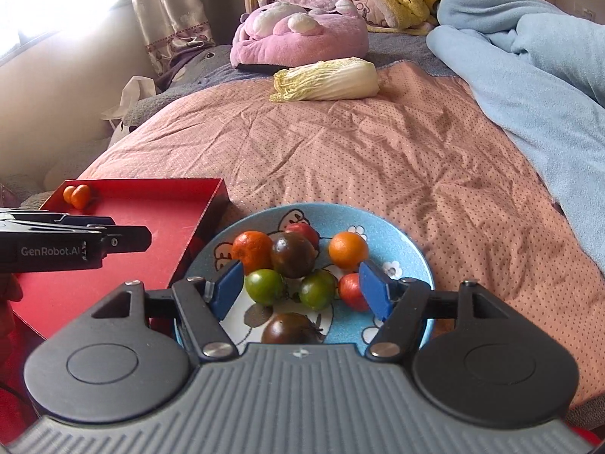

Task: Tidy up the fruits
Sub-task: 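Open right tool to release the red tomato on the plate, then move both tools over the red tray toward the two tangerines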

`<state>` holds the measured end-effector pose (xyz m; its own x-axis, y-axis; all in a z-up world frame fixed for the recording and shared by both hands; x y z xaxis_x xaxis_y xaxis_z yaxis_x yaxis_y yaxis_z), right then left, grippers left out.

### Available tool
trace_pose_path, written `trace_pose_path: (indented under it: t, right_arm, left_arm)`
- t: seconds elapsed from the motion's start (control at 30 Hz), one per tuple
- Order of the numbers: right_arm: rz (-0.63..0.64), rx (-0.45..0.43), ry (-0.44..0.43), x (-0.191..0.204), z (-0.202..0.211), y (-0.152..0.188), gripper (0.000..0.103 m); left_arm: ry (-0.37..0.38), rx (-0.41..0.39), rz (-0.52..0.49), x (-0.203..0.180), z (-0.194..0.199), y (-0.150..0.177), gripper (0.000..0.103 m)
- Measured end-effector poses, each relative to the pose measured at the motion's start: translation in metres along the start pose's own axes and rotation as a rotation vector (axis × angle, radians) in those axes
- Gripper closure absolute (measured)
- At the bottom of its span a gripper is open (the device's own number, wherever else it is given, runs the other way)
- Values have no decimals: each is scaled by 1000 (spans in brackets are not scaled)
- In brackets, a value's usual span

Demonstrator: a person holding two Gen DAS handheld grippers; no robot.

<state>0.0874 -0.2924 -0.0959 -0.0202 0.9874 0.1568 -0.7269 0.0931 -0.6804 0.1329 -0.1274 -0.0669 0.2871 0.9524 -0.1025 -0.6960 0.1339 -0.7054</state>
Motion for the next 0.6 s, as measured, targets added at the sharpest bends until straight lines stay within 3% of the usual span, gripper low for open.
trace_pose_path:
  t: [0.6]
  right_arm:
    - [141,-5,-160,115,-21,-43,31]
  left_arm:
    - [-112,9,109,96,7,14,49]
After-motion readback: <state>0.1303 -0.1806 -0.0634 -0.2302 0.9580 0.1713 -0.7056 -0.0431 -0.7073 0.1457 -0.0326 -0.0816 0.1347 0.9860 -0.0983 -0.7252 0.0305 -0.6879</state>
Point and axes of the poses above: each gripper's, at about its wrist camera, not at the fingertips, and z roughly against the way its jaws point, x to its left, y to its underside, the point moved 9 cm from there along -z, roughly the way its jaws point, and after that the axes turned 1 degree about -x, right-handed, at the moved point
